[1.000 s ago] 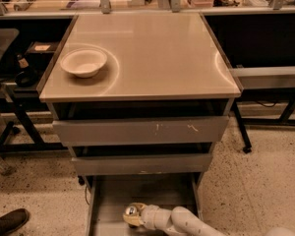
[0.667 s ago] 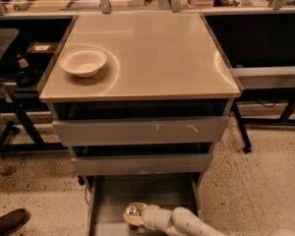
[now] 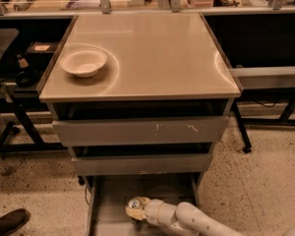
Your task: Pick redbull can from bottom drawer and place on counter
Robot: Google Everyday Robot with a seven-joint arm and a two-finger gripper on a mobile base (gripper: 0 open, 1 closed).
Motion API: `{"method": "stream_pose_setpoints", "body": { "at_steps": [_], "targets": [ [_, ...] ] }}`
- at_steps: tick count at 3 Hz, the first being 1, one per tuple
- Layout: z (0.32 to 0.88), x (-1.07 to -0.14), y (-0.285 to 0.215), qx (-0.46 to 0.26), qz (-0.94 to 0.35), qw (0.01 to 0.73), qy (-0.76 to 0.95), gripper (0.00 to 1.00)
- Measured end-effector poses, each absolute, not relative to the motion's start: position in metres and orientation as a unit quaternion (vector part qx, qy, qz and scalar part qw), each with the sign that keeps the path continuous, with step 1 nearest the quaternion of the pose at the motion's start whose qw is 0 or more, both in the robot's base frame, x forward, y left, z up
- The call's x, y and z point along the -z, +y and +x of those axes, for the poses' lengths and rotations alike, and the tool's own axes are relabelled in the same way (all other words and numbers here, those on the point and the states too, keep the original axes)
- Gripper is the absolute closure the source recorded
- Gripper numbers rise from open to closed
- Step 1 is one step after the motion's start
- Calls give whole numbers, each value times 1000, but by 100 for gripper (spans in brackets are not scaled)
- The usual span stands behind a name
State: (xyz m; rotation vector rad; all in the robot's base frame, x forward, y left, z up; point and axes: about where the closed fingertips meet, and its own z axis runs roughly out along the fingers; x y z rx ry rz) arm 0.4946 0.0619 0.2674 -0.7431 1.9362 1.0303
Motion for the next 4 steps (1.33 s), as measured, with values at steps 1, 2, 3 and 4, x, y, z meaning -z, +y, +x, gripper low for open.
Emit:
{"method": "stream_pose_setpoints", "body": {
  "at_steps": [1, 2, 3, 4],
  "targets": [
    [502, -304, 49, -401, -293, 407, 767, 100],
    [509, -348, 36, -391, -296, 414, 767, 100],
    [513, -405, 21, -371, -311, 429, 763, 100],
    [513, -405, 21, -371, -311, 429, 763, 100]
  ]
}}
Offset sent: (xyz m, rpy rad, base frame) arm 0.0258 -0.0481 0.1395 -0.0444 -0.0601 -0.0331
